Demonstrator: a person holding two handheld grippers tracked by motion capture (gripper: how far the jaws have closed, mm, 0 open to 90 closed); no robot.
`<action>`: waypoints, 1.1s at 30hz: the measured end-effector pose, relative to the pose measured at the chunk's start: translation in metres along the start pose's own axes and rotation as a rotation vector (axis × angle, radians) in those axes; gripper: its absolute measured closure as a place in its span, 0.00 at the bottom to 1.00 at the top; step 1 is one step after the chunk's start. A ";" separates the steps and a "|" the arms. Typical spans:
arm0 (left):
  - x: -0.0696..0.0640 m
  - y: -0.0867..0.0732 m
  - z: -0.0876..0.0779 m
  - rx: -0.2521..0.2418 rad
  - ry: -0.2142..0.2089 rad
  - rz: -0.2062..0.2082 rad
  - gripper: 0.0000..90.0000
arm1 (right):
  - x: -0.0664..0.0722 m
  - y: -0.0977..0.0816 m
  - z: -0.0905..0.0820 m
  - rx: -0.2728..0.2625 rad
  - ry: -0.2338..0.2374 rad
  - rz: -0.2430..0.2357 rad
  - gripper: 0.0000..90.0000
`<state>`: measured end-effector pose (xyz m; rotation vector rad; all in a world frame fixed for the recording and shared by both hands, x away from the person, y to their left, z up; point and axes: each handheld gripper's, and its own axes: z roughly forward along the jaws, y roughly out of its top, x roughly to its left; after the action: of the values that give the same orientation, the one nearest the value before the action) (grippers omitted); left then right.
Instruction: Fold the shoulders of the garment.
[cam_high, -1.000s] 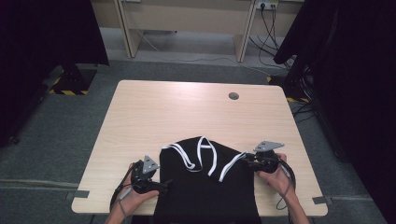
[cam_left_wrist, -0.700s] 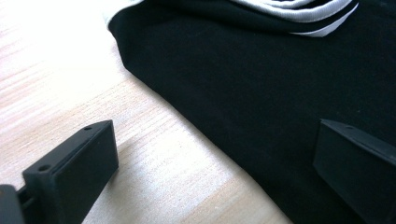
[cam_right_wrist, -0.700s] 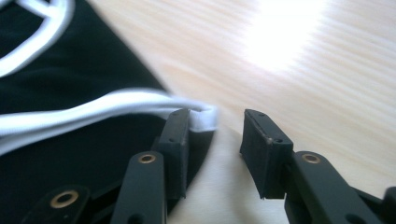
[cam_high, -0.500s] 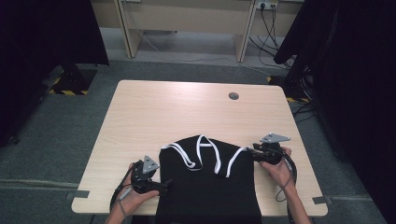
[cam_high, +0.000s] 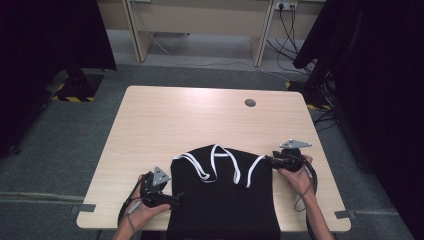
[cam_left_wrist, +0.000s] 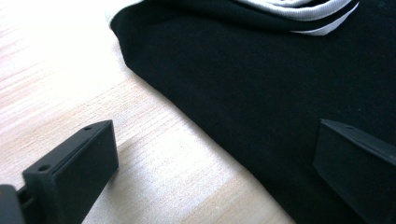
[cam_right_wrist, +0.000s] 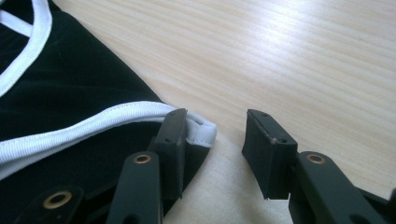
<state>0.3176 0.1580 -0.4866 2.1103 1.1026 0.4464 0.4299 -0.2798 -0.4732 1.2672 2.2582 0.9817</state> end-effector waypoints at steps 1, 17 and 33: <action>0.000 0.000 0.000 0.000 0.000 0.000 0.00 | 0.000 0.001 0.001 0.002 -0.002 0.000 0.66; 0.000 0.000 0.000 0.001 0.002 -0.001 0.00 | 0.018 0.003 -0.018 -0.026 0.080 -0.003 0.52; 0.000 0.000 0.000 0.001 0.003 -0.004 0.00 | 0.049 -0.027 -0.033 0.028 0.129 -0.066 0.44</action>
<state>0.3172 0.1580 -0.4865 2.1088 1.1084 0.4473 0.3678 -0.2608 -0.4692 1.1632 2.4023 1.0388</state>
